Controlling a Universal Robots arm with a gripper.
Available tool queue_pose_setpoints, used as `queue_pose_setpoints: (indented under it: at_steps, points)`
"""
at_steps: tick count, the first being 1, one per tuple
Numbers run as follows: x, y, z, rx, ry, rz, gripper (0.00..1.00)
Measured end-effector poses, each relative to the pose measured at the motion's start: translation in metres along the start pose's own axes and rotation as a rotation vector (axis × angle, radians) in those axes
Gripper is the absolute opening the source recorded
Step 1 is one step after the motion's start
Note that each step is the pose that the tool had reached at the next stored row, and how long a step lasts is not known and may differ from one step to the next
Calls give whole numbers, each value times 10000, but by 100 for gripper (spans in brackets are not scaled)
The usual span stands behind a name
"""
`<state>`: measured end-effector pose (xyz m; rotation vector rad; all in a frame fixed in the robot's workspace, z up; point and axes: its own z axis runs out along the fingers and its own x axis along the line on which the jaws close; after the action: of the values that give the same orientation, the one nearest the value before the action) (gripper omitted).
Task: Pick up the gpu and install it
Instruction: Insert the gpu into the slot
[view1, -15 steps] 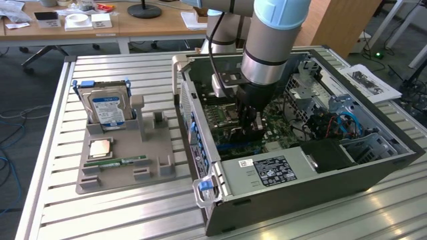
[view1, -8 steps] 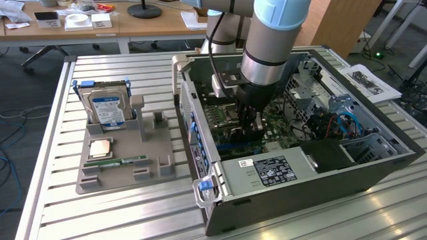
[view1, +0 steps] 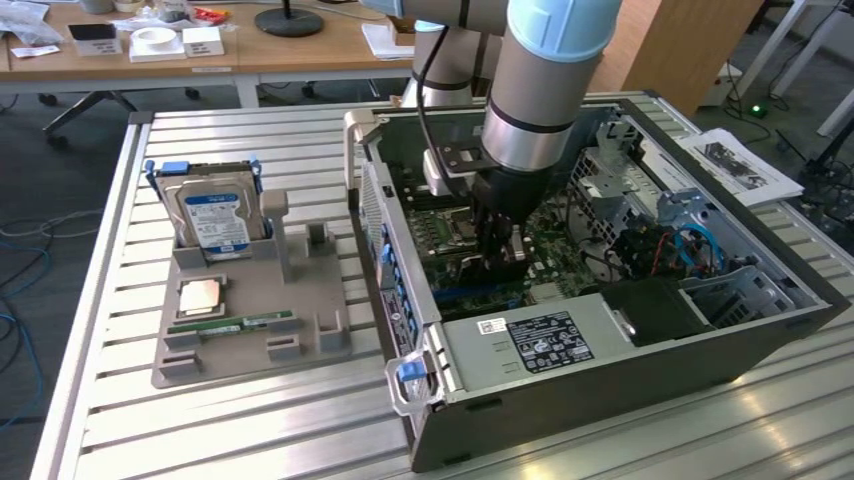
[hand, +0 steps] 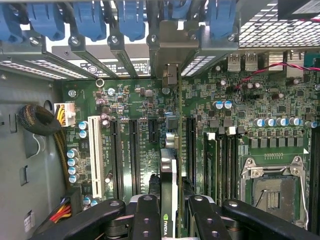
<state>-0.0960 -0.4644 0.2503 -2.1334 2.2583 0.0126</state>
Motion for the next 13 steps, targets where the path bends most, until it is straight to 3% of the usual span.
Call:
queue_pose_setpoints:
  at_steps: [4,13]
  points:
    - [-1,0,2,-2,-63,-12,27]
    - [-1,-1,6,-1,-96,-39,27]
